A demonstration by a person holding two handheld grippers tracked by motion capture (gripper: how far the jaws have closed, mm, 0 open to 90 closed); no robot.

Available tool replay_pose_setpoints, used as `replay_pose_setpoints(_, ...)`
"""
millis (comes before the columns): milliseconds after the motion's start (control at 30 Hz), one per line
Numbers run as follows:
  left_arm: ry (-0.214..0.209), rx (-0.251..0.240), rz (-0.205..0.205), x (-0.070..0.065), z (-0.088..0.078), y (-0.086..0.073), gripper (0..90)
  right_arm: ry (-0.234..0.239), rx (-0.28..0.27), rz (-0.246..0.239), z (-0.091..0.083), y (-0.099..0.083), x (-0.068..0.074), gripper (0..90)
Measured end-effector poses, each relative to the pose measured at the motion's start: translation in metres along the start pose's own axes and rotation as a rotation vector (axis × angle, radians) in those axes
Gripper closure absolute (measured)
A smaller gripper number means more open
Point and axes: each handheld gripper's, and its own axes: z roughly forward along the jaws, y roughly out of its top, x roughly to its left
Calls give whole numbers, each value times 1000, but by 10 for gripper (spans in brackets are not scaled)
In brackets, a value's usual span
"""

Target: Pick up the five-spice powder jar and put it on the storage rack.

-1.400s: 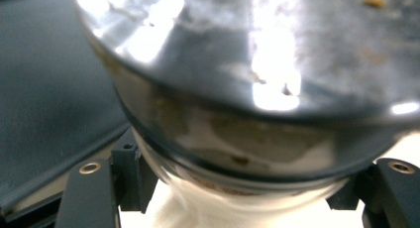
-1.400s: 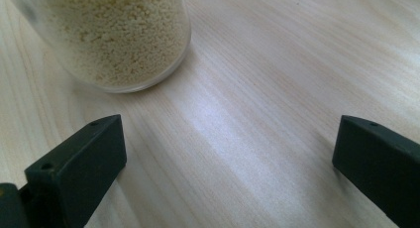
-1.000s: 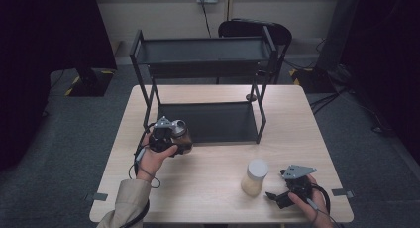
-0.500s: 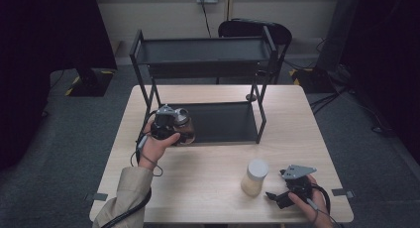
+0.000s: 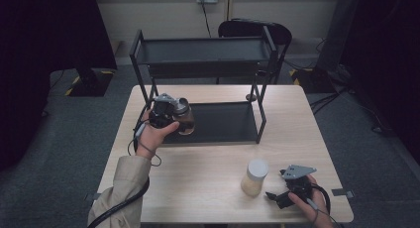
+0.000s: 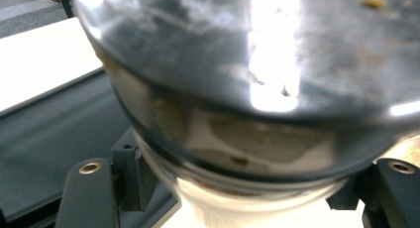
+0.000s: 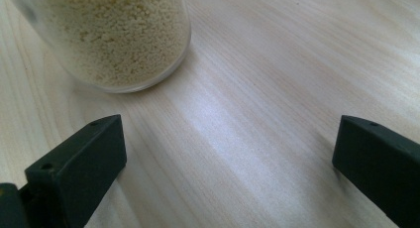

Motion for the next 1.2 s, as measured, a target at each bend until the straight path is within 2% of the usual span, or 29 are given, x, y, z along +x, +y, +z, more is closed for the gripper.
replay_pose_setpoints(167,-2,-2,5,0,-8,12,303,0,0,0,0,0,0,0)
replay_pose_setpoints(300,3,9,25,-2,-15,22,303,0,0,0,0,0,0,0)
replay_pose_setpoints(533,-8,-4,17,0,-25,33,303,0,0,0,0,0,0,0)
replay_pose_setpoints(933,-2,-3,45,-4,-44,62,303,0,0,0,0,0,0,0)
replay_pose_setpoints(1200,-7,-8,43,-4,-51,76,303,0,0,1,0,0,0,0)
